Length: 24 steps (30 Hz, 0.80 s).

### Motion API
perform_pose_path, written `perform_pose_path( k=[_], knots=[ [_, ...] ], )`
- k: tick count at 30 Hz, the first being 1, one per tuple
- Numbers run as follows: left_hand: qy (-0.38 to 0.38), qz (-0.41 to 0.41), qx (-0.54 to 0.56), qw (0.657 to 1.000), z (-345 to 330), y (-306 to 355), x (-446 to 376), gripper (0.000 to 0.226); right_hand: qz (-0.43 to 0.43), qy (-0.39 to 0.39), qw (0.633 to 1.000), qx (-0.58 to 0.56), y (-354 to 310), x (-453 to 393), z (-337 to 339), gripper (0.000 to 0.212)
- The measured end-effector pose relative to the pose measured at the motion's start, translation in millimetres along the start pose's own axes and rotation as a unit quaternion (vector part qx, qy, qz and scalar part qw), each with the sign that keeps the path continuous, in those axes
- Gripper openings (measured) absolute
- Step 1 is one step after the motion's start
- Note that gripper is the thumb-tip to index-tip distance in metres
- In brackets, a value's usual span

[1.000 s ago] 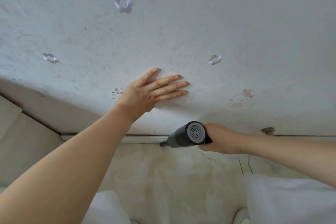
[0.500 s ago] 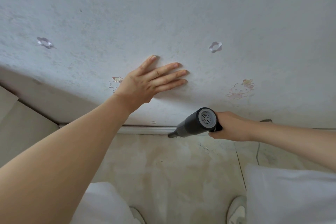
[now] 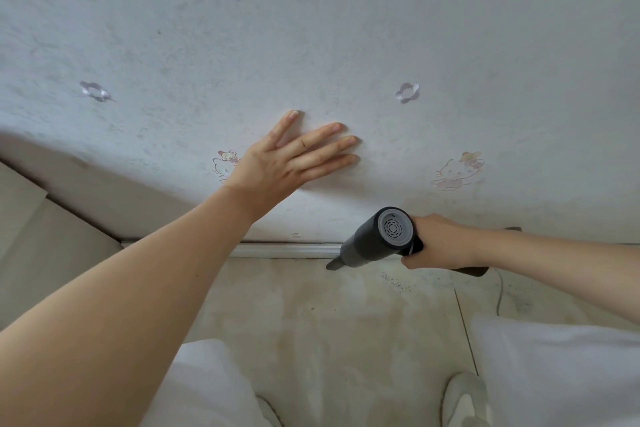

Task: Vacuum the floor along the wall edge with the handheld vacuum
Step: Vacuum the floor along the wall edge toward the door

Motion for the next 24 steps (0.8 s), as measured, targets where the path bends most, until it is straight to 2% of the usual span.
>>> perform_pose_path(
  k=[15, 24],
  knots=[
    [0.010, 0.009, 0.022, 1.000, 13, -5, 0, 0.074, 0.013, -0.067, 0.997, 0.041, -8, 9, -12, 0.023],
    [0.003, -0.018, 0.050, 0.999, 29, -4, -27, 0.091, 0.039, -0.049, 0.998, 0.021, -14, 4, -21, 0.024]
  ],
)
Point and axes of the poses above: each hand's wrist, its own x-axis away from the middle knuckle, its own z-axis out of the back of the hand, y = z × x, the point moved 5 cm from there along -x, towards the middle knuckle, and after that the axes turned 11 degrees about -z, right-handed, at the moved point
